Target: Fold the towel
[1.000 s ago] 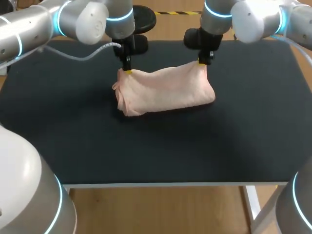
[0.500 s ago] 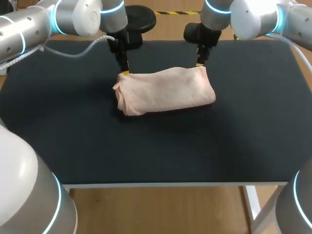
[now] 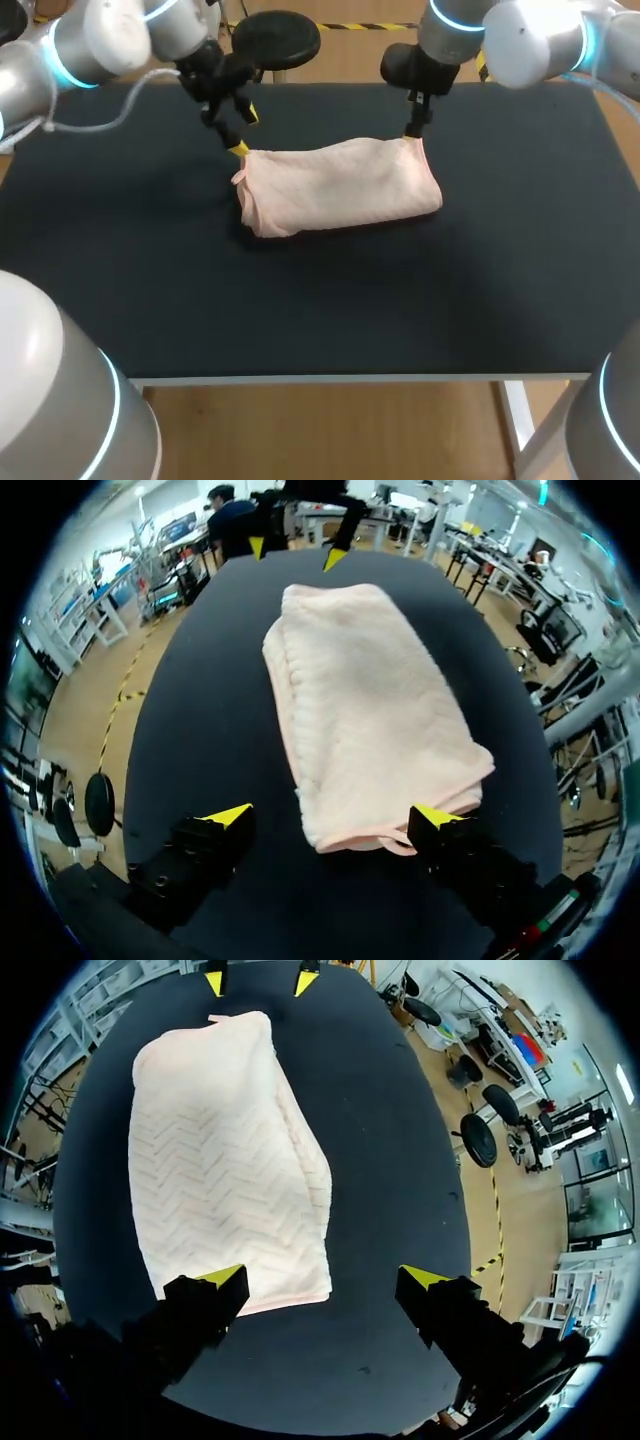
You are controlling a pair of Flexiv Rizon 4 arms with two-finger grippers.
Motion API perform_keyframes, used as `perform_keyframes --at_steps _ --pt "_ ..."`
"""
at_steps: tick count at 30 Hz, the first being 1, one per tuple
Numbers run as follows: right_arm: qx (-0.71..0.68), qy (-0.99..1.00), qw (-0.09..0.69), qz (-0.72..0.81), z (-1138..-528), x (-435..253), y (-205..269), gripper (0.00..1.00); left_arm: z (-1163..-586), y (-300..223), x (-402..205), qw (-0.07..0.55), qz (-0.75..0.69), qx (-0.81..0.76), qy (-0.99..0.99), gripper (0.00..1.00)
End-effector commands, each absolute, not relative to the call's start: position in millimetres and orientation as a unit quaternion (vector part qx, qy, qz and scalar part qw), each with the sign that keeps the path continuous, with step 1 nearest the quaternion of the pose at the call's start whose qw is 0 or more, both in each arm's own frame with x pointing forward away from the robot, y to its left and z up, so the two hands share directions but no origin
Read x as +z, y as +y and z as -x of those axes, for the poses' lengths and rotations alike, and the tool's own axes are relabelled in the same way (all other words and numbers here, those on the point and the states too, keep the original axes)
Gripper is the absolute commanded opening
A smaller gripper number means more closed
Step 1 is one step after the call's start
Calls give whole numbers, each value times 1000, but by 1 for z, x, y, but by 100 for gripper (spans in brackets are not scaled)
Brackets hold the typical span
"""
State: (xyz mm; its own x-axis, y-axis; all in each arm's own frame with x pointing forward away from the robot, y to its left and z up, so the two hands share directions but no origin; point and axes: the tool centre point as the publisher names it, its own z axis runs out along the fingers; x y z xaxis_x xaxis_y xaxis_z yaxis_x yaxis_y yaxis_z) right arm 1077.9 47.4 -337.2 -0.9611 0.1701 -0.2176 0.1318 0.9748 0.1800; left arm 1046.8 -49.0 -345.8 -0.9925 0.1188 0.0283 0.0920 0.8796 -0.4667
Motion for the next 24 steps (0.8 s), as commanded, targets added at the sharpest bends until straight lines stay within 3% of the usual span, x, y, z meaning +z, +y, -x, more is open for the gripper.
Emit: perform_keyframes --at_steps 1,15,24 --pt "86 986 121 -79 -1069 -334 45 100 -1023 -33 -344 8 58 320 -946 100" --pt "99 984 115 -88 -1063 -335 56 100 -978 -2 -325 -105 23 419 -902 100" --pt "92 986 113 -86 -1060 -336 62 100 -966 13 -319 -113 -8 438 -892 100"
